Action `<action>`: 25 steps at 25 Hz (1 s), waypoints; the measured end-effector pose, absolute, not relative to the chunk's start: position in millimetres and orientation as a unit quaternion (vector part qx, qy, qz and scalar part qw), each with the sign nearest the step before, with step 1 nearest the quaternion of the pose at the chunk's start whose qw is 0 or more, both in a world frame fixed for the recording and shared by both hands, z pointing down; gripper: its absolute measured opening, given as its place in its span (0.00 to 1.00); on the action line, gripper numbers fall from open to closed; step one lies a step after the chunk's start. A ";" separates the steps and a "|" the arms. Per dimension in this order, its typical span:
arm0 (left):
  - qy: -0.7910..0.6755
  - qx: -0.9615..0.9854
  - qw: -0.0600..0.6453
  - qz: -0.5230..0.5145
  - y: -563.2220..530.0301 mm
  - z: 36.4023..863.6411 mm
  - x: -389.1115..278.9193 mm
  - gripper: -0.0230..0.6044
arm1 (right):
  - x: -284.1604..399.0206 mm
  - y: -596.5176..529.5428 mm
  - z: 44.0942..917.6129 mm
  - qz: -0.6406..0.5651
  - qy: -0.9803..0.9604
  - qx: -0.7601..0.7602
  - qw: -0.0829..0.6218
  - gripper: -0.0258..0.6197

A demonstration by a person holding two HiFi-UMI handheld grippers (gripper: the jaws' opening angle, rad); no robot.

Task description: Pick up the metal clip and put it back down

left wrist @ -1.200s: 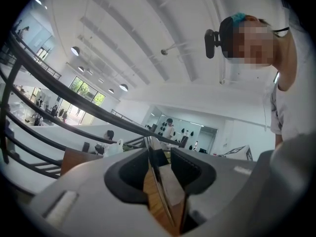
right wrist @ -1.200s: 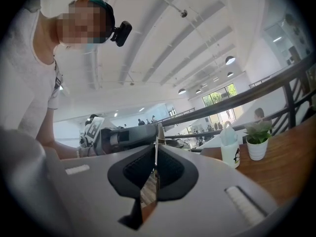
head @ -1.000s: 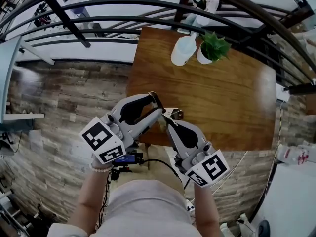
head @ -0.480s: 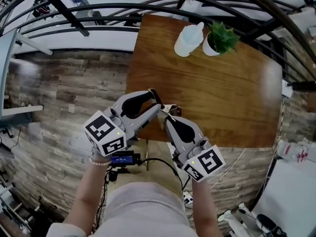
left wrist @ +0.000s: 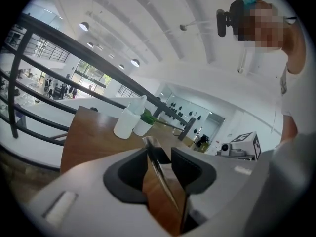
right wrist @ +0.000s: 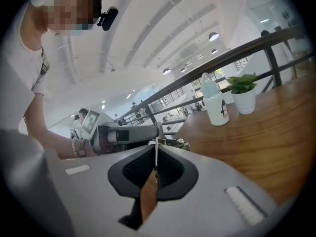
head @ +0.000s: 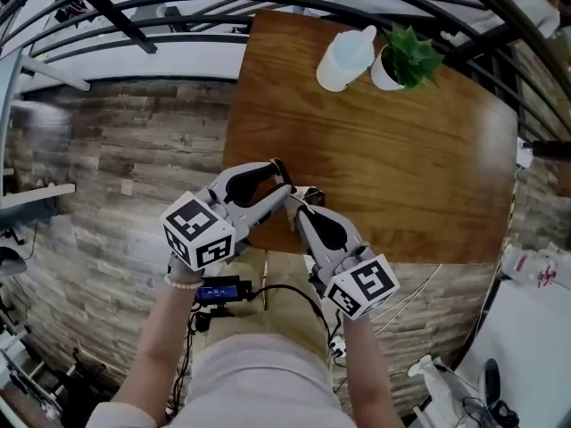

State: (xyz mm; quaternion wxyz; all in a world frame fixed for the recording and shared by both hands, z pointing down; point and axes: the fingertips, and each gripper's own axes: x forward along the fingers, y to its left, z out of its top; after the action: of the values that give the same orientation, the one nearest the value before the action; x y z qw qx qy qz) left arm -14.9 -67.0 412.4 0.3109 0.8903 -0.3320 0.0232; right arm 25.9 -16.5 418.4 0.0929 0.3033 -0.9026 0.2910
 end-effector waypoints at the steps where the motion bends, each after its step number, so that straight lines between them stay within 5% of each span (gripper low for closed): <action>1: -0.332 0.889 0.314 0.027 -67.9 417.4 -13.8 0.28 | 26.7 -17.3 422.8 0.295 -0.900 0.305 0.095 0.08; 25: -0.362 0.858 0.358 0.074 -66.8 492.4 -34.1 0.29 | 20.8 -36.5 495.0 0.394 -0.847 0.333 0.126 0.09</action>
State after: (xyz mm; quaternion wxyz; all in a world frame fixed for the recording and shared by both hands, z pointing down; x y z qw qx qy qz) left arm -34.1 -66.8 492.4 0.3581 0.8575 -0.3619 0.0736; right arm 20.8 -36.5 495.0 0.1256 0.3335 -0.8473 0.3938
